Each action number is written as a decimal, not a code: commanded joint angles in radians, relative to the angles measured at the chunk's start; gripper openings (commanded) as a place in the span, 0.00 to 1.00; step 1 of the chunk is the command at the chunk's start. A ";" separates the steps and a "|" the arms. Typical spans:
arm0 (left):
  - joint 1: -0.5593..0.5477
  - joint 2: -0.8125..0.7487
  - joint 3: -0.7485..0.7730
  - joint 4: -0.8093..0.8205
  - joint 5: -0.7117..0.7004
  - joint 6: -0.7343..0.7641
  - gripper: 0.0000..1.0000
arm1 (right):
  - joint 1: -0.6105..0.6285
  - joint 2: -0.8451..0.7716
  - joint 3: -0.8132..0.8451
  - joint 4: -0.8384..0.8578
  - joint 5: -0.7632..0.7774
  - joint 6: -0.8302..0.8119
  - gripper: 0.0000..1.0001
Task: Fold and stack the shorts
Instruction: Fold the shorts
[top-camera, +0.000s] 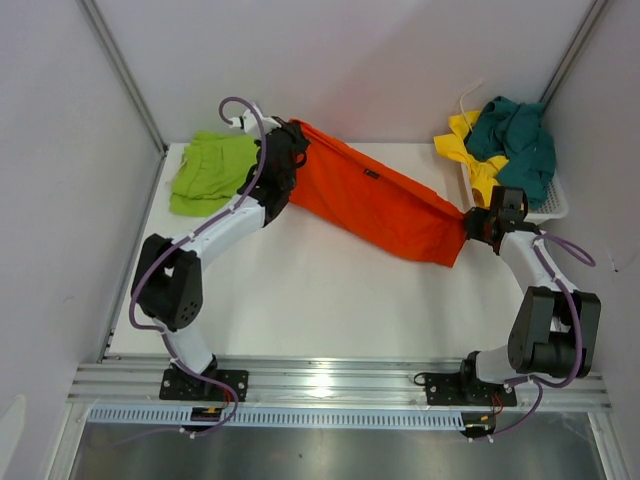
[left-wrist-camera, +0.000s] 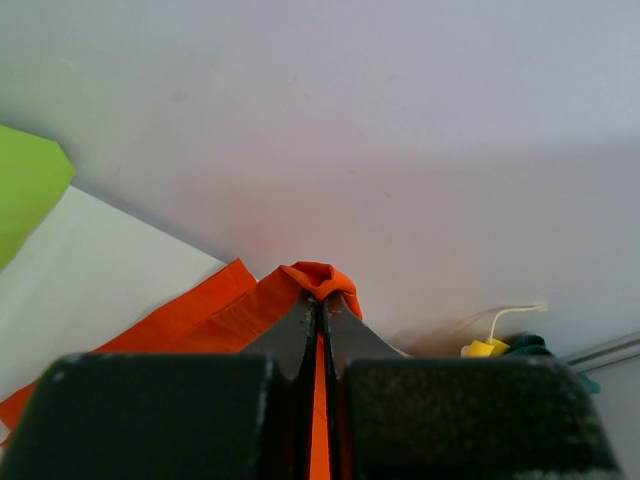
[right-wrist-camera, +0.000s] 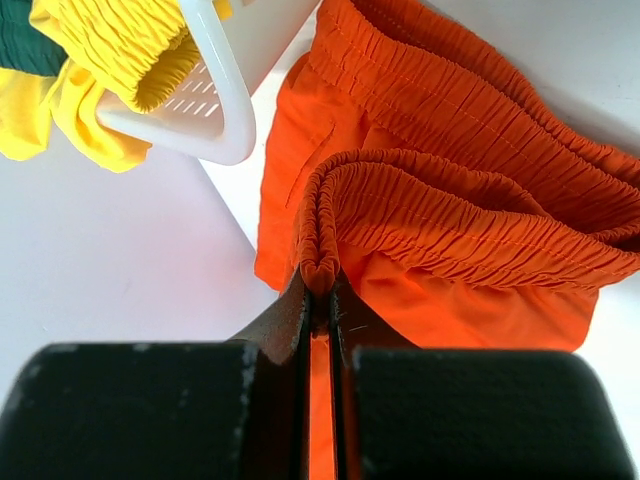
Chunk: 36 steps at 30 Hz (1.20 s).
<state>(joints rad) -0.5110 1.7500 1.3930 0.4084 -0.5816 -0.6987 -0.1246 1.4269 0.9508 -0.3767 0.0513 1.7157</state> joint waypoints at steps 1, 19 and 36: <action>0.028 0.005 0.092 0.090 -0.123 0.059 0.00 | -0.012 0.018 0.016 -0.034 0.102 0.001 0.00; 0.034 0.411 0.503 -0.037 -0.115 0.102 0.00 | 0.002 0.135 0.054 -0.011 0.185 0.033 0.00; 0.060 0.523 0.503 -0.052 -0.087 0.022 0.25 | 0.028 0.239 0.129 0.081 0.245 -0.085 0.46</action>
<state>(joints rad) -0.4870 2.2650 1.8496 0.3115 -0.6449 -0.6357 -0.0975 1.6592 1.0389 -0.3248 0.1986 1.6855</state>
